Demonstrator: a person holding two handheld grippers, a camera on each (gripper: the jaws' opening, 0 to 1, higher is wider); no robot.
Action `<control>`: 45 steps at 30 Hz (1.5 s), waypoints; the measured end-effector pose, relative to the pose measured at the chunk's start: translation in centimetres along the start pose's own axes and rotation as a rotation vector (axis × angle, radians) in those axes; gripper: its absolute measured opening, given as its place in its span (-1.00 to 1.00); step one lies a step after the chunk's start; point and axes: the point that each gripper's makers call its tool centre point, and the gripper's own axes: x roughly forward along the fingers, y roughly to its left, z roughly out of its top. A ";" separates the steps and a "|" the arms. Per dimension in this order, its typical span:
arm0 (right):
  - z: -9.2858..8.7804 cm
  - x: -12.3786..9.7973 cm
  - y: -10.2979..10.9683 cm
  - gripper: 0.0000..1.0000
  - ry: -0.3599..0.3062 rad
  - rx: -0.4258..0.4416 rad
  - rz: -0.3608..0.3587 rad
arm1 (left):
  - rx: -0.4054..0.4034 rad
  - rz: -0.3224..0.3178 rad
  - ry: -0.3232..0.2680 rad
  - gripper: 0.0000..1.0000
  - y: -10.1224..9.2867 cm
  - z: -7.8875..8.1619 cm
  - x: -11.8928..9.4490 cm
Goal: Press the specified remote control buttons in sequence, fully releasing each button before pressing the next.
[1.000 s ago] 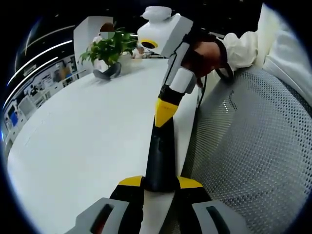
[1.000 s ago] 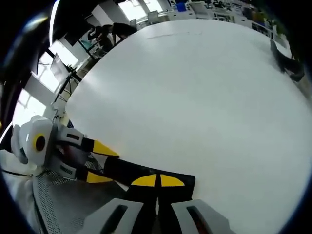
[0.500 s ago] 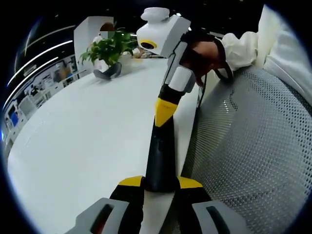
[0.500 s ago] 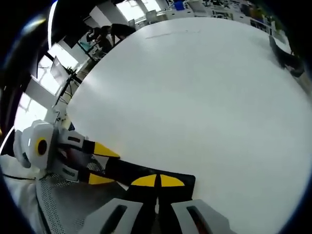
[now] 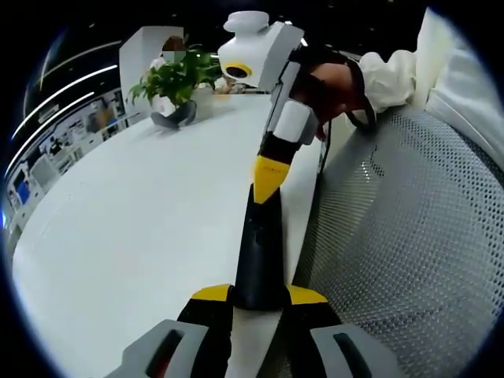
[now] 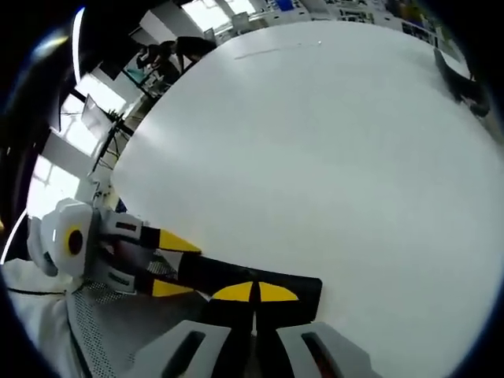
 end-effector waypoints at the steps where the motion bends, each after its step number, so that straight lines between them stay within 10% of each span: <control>1: 0.0 0.0 0.1 -1.00 -0.001 0.002 0.006 | 0.000 0.001 0.000 -0.52 0.0 0.0 0.0; 45: -1.0 0.4 0.2 -1.00 0.037 0.021 0.018 | 0.002 -0.002 -0.003 -0.51 -0.2 0.0 0.0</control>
